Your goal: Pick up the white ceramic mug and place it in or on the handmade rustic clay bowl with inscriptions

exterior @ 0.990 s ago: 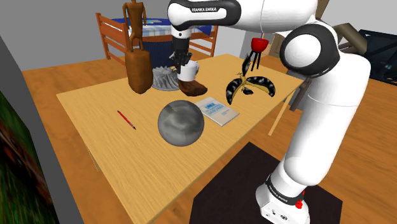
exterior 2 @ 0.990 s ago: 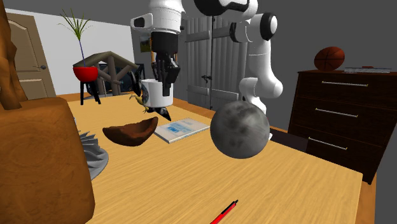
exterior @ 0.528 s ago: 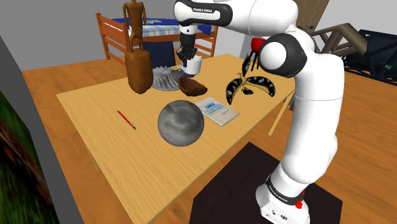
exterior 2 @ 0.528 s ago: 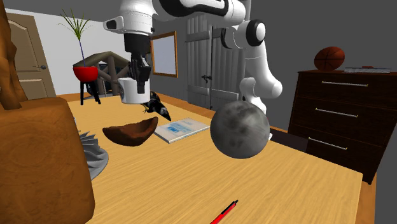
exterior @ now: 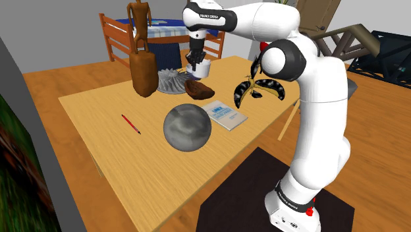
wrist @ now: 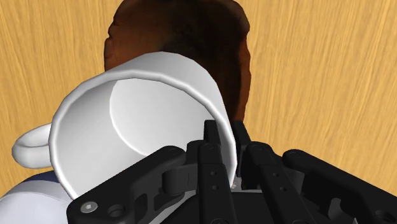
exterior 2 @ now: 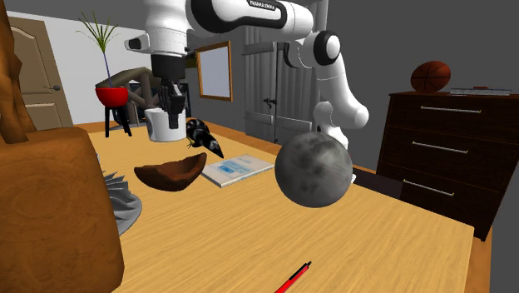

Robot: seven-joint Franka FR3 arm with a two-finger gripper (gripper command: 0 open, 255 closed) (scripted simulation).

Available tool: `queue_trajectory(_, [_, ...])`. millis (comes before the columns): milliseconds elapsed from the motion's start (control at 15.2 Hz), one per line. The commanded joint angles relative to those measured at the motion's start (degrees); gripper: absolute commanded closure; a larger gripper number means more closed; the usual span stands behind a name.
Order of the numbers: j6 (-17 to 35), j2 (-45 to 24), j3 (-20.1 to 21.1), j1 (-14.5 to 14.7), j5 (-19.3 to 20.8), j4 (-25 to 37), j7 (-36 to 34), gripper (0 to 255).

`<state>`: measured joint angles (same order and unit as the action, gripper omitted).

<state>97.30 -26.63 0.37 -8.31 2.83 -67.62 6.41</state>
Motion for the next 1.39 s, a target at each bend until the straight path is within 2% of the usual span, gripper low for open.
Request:
queue_trajectory(0, [1.9, 0.3, 0.0, 0.0, 0.0, -2.2, 0.0, 255])
queue_trajectory(594, [9.2, 0.8, 0.0, -0.1, 0.1, -9.9, -0.3, 255])
queue_trajectory(1122, [9.2, 0.8, 0.0, -0.1, 0.1, -9.9, -0.3, 255])
queue_trajectory(1188, [9.2, 0.8, 0.0, -0.1, 0.1, -9.9, -0.3, 0])
queue_trajectory(1320, [9.2, 0.8, 0.0, -0.1, 0.1, -9.9, -0.4, 0])
